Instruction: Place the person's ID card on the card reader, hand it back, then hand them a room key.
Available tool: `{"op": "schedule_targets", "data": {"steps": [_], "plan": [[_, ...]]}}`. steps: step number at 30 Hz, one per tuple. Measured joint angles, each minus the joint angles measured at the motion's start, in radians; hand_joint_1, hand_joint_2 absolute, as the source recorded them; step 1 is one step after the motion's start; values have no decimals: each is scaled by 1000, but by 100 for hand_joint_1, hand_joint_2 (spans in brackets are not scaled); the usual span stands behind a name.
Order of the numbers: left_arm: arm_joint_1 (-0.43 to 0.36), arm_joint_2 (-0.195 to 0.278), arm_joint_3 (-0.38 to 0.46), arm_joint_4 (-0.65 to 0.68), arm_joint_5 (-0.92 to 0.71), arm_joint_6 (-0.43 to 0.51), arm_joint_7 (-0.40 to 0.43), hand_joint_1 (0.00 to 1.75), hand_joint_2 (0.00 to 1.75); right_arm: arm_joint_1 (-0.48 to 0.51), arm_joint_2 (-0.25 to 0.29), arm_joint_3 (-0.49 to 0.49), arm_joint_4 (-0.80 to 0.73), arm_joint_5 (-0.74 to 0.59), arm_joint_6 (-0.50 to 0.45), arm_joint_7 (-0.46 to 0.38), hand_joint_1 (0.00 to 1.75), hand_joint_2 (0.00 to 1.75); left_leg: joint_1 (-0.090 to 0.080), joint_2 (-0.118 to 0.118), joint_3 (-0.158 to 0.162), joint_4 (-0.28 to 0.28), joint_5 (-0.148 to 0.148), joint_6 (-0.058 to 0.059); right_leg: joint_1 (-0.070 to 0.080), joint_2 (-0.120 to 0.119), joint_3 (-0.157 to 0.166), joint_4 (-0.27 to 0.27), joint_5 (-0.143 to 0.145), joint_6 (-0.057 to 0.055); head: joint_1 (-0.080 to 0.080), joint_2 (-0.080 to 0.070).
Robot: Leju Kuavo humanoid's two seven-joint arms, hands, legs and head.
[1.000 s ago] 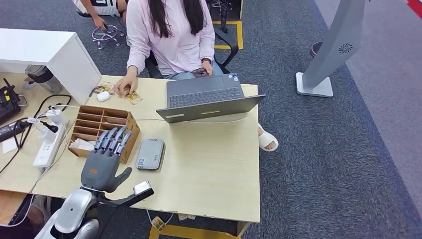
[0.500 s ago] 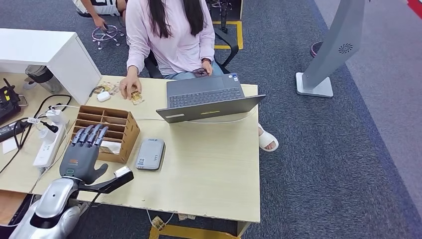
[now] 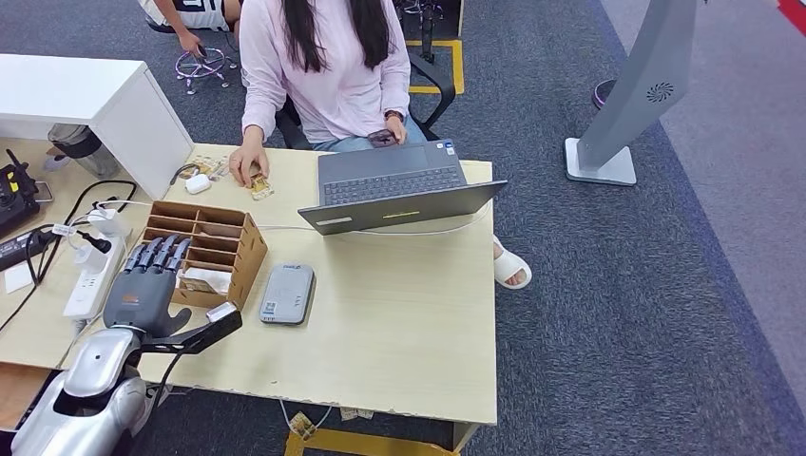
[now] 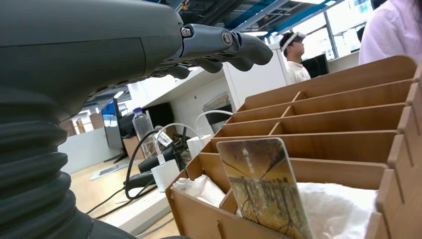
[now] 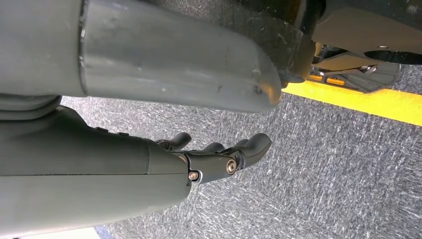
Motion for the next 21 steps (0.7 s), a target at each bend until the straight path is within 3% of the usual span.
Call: {"op": "schedule_targets", "data": {"steps": [21], "plan": [[-6,-1,12,43,3,24,-7,0,175,-1,0,0,0,6,3,-4,0,0,0,0,0,0,0,0,0,0,0,0,0,0,0,0]]}}
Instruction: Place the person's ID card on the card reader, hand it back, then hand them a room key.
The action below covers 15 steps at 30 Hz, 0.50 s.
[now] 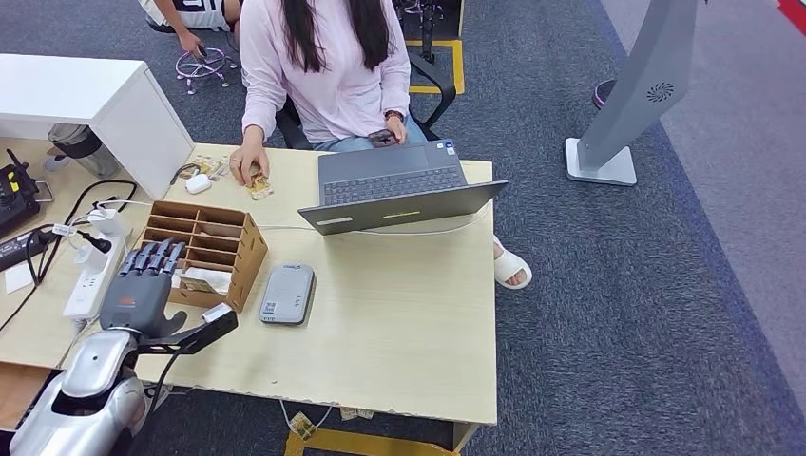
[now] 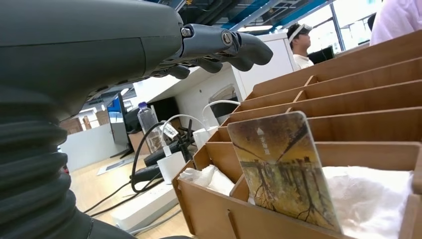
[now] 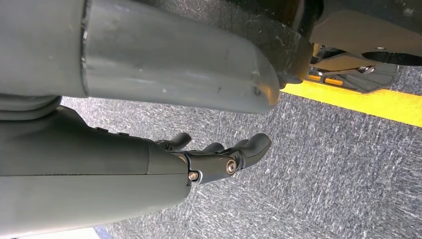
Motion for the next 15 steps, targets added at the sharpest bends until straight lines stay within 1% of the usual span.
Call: {"op": "schedule_targets", "data": {"steps": [15], "plan": [[-33,-36,-3,11,-15,15,-11,0,175,-1,0,0,0,1,2,-4,0,0,0,0,0,0,0,0,0,0,0,0,0,0,0,0]]}}
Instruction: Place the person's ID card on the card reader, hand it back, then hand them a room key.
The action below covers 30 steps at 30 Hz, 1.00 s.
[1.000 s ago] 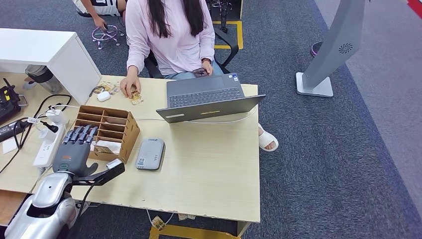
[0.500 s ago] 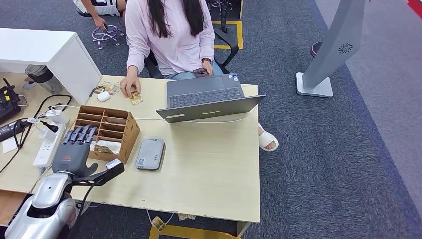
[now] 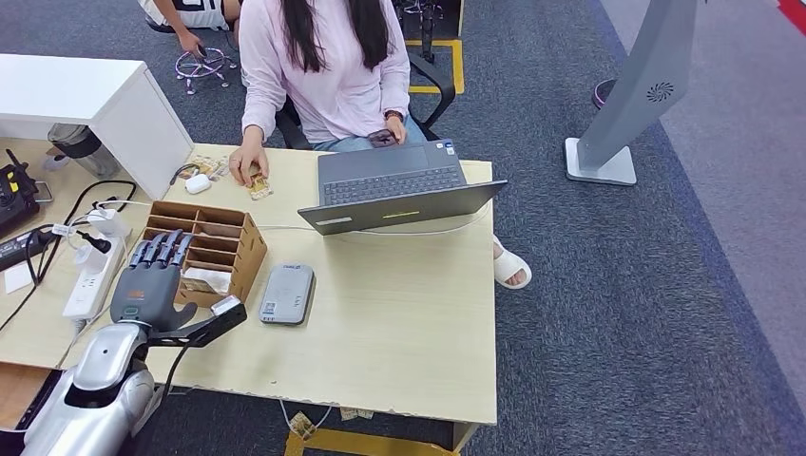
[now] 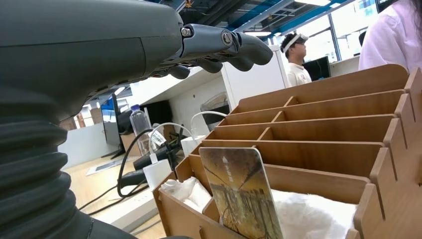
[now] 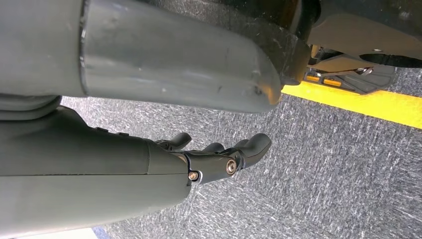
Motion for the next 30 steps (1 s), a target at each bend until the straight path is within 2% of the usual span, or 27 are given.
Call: {"op": "schedule_targets", "data": {"steps": [13,17,30], "plan": [[0,0,-1,9,-2,0,3,0,175,0,0,0,0,0,3,1,0,0,0,0,0,0,0,0,0,0,0,0,0,0,0,0],[1,0,-1,9,-4,-4,9,175,175,0,0,0,0,0,2,0,0,0,0,0,0,0,0,0,0,0,0,0,0,0,0,0],[4,0,-2,8,16,-27,14,175,175,0,0,0,0,0,2,3,0,0,0,0,0,0,0,0,0,0,0,0,0,0,0,0]]}}
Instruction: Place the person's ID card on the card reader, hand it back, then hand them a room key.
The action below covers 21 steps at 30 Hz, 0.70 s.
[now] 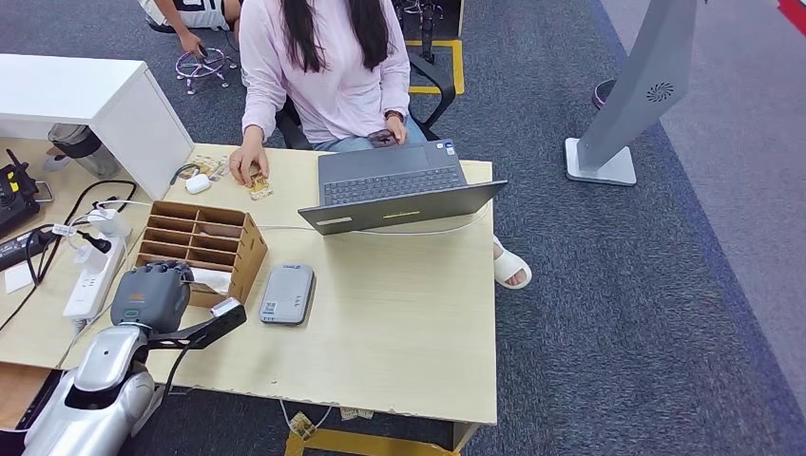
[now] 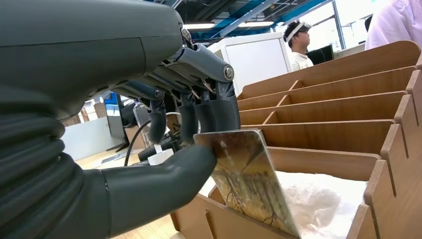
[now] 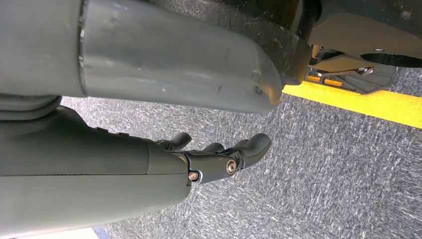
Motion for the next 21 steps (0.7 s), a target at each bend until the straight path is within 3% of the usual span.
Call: {"op": "schedule_targets", "data": {"steps": [21], "plan": [[-4,13,0,-55,48,41,-39,175,175,0,0,-14,0,-8,-4,-9,0,0,0,0,0,0,0,0,0,0,0,0,0,0,0,0]]}}
